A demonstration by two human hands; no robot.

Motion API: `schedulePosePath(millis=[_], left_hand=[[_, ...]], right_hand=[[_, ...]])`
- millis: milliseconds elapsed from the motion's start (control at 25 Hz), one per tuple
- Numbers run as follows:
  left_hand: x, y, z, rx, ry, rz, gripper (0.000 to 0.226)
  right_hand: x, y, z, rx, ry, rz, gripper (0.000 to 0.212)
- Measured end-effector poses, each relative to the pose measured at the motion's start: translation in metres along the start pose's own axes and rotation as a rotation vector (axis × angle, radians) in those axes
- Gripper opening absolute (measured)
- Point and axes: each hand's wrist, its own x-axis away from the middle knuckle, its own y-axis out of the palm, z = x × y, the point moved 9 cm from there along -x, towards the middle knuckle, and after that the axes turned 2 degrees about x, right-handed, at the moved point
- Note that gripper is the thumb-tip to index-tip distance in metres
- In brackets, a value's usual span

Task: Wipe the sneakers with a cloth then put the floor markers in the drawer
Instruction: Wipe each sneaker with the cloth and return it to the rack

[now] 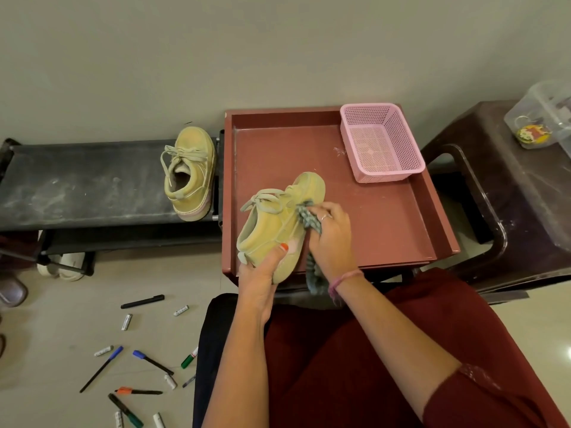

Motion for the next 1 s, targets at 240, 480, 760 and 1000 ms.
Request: schedulePosePath(millis=[240, 480, 760, 1000], left_hand=[[-0.002, 0.002, 0.000, -0.163, 0.060, -0.052, 0.059], [-0.005, -0.002, 0.001, -0.217, 0.083, -0.020, 0.062], [-0.006, -0.002, 0.000, -0.227, 0.092, -0.049, 0.058], [-0.011, -0.009, -0.001, -0.369, 0.112, -0.002, 0.070]], right_hand=[[-0.088, 0.005, 0.048, 0.178, 0.204, -0.149, 0.028], [-0.056, 0.005, 0.035, 0.192, 0.228, -0.087, 0.032], [-0.002, 0.004, 0.014, 0.022, 0.082, -0.031, 0.040], [-0.077, 0.021, 0.035, 0.330, 0.019, -0.259, 0.040]])
